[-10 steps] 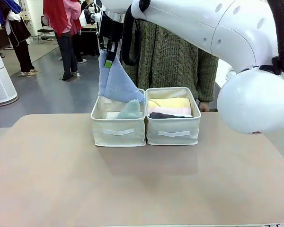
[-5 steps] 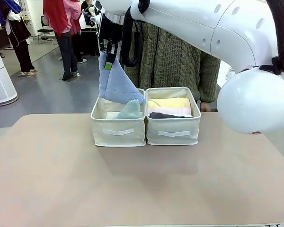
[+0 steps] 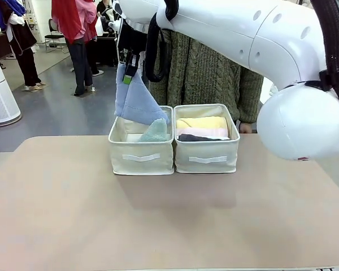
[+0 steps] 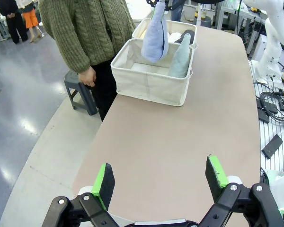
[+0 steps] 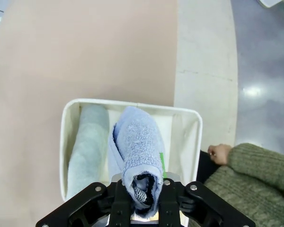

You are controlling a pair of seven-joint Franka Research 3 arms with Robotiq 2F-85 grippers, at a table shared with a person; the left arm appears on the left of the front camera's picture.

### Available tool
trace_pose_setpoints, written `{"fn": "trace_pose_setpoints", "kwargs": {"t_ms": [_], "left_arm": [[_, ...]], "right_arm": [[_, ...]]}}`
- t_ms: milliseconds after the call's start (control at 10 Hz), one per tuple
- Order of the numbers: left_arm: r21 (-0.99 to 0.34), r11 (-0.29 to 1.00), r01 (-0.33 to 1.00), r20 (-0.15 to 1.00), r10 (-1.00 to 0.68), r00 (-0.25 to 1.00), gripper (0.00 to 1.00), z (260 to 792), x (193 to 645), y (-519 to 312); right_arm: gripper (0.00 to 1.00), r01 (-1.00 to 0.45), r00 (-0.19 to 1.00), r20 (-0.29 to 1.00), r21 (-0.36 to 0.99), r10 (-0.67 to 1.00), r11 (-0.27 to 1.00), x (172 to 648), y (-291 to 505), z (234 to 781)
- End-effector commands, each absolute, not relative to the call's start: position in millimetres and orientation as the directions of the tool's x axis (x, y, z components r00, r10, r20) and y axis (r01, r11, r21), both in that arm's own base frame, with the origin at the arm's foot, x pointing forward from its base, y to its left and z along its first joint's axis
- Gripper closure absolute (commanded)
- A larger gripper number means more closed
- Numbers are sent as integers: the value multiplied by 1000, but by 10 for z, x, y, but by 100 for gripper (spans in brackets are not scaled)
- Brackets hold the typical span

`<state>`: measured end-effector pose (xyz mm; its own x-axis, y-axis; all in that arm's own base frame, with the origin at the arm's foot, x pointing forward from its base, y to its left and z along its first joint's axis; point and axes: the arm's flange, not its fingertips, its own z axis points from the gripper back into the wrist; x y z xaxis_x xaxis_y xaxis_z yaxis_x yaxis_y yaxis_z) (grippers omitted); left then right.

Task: Sort the towels based on their folding style.
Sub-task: Pick up another triangle-folded towel from the table and place it in the left Fabric basket.

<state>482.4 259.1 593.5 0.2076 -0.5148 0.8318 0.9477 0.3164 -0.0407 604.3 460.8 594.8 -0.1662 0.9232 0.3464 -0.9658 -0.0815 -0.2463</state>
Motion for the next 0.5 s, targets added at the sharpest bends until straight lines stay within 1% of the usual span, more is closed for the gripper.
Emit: {"fn": "trace_pose_setpoints", "kwargs": {"t_ms": [0, 400], "left_arm": [[-39, 320, 946, 831, -516, 209, 0, 5941, 4807, 2591], [-39, 320, 946, 831, -516, 209, 0, 5941, 4807, 2591]], "right_arm": [[82, -967, -181, 379, -238, 907, -93, 6066, 4535, 5901], [82, -971, -179, 362, -215, 915, -105, 6131, 4515, 5761]]}}
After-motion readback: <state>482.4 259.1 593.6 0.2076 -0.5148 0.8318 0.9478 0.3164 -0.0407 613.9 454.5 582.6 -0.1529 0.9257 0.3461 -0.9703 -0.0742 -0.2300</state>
